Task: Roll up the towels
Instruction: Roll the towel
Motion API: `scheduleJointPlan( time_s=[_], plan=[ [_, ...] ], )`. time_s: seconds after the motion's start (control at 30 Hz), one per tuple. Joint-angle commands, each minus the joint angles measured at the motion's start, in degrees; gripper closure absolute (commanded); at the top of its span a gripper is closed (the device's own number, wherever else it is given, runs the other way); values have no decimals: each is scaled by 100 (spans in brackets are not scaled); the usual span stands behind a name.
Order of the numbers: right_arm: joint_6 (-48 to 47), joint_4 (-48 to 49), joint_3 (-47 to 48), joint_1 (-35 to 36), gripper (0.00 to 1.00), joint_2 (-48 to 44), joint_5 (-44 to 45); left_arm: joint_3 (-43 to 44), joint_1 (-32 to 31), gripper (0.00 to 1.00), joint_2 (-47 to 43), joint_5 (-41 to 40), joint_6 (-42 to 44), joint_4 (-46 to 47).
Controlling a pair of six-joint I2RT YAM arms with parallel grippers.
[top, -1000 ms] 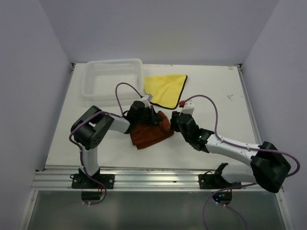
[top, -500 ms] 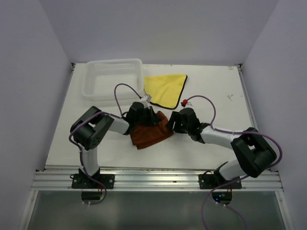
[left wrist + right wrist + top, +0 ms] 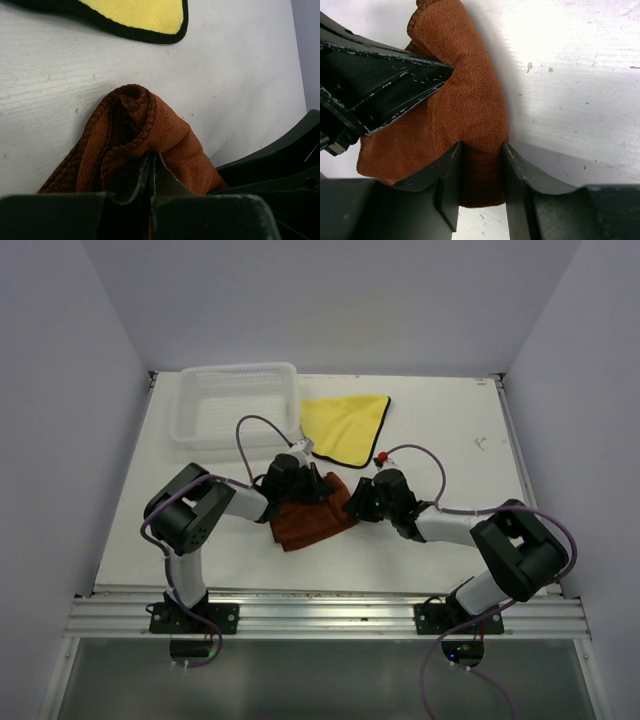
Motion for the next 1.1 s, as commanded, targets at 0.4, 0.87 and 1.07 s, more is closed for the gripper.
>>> scheduleJointPlan(
  time_s=[0.4,0.87,1.07],
  plan=[
    [-1015,-370,-136,174,100,-387,629,33,59,99,-306,-655,249,-1494],
    [-2590,-1409,567,1201,100,-573,3608,253,86,95,-1132,-313,249,-1907],
    [-2889,-1208,524,1597,100,-502,4373,297,86,95,-1334,-304,266,-2013]
  ],
)
